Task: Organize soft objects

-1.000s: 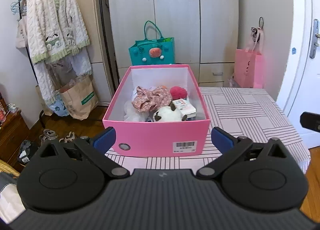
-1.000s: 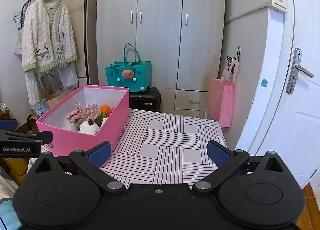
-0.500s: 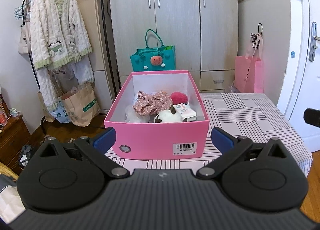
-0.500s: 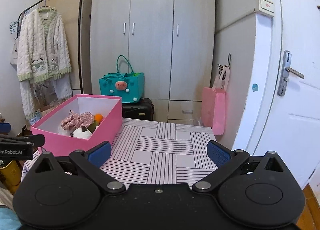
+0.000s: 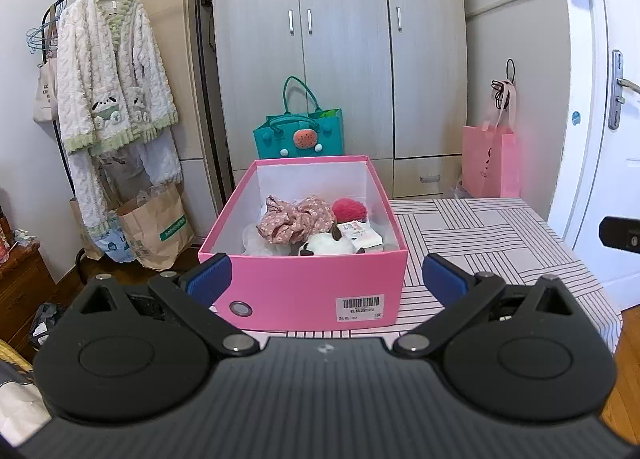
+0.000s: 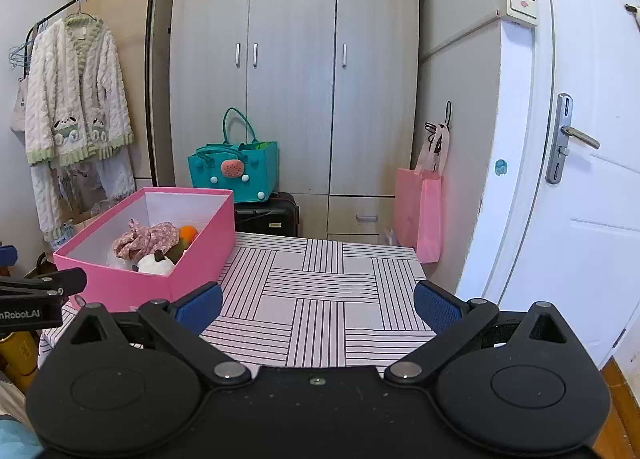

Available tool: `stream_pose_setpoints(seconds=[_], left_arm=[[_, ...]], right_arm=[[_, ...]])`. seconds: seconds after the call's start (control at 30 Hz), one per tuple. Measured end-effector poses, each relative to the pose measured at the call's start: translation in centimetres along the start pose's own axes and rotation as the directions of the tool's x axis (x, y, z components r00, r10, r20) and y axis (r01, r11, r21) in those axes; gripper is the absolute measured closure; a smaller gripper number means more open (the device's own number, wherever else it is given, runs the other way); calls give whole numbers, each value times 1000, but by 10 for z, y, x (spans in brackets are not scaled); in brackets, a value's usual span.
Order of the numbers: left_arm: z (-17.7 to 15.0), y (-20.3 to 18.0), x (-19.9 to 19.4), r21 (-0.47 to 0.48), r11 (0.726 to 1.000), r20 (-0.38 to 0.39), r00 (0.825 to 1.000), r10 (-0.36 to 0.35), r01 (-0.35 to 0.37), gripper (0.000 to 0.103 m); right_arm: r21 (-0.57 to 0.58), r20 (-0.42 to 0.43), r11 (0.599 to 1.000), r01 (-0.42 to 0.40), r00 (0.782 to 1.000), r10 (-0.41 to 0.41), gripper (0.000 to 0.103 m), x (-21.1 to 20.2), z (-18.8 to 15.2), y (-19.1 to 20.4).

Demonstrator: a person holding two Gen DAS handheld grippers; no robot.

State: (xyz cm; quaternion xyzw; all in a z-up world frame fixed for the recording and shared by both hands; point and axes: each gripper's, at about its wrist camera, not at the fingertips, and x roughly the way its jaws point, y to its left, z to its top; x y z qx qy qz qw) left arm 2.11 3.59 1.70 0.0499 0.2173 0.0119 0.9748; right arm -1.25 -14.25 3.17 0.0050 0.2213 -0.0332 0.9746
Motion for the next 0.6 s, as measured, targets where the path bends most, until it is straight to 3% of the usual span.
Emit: stream_pose_setpoints(seconds=[0.6], left_arm=[[-2, 2, 3, -19, 1000, -7, 1000, 7, -7, 0]], right_arm=[[-6, -14, 1000, 13, 1000, -13, 0, 5, -1, 2]])
